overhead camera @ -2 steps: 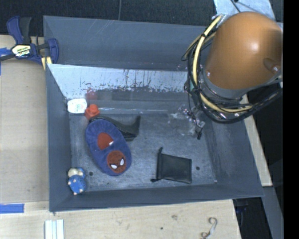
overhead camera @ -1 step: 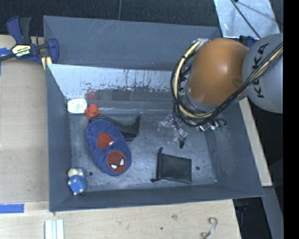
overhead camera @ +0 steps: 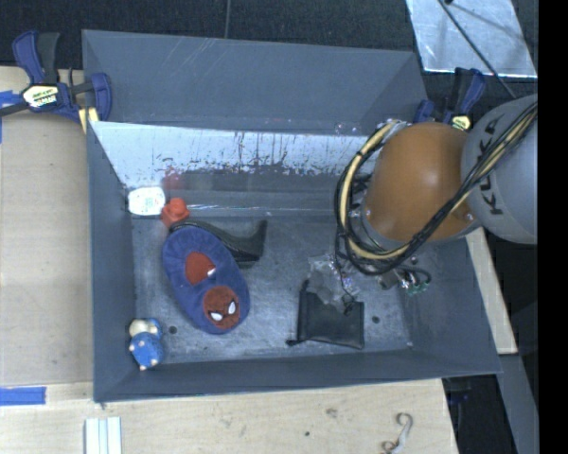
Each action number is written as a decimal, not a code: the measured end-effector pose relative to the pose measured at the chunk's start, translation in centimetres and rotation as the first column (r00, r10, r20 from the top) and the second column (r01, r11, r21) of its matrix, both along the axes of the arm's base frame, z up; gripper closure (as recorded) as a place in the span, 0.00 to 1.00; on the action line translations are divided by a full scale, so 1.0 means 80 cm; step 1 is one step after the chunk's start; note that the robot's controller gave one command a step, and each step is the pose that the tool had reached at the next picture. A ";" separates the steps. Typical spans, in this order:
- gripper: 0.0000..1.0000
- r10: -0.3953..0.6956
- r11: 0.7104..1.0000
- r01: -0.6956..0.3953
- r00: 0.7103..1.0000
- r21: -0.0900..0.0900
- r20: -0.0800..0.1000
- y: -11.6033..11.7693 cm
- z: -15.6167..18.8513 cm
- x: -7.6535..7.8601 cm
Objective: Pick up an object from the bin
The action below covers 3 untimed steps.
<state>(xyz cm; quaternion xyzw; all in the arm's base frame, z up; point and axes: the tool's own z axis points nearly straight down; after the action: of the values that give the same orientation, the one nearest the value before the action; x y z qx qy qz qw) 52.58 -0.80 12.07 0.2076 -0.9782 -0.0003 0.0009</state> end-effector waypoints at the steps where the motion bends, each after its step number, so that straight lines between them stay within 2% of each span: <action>1: 0.00 0.003 1.000 -0.003 1.000 0.000 0.004 0.001 0.002 0.001; 2: 0.00 -0.175 0.985 0.175 0.985 0.000 0.001 -0.032 -0.065 -0.037; 3: 1.00 -0.171 0.985 0.171 0.985 0.000 0.005 -0.031 -0.063 -0.035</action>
Offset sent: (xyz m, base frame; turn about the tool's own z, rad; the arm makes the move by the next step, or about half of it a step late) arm 0.0000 0.0000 0.0000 0.0000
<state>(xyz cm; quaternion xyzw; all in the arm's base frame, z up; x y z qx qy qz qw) 49.81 -3.26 7.05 0.1227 -0.9924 0.0002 -0.0018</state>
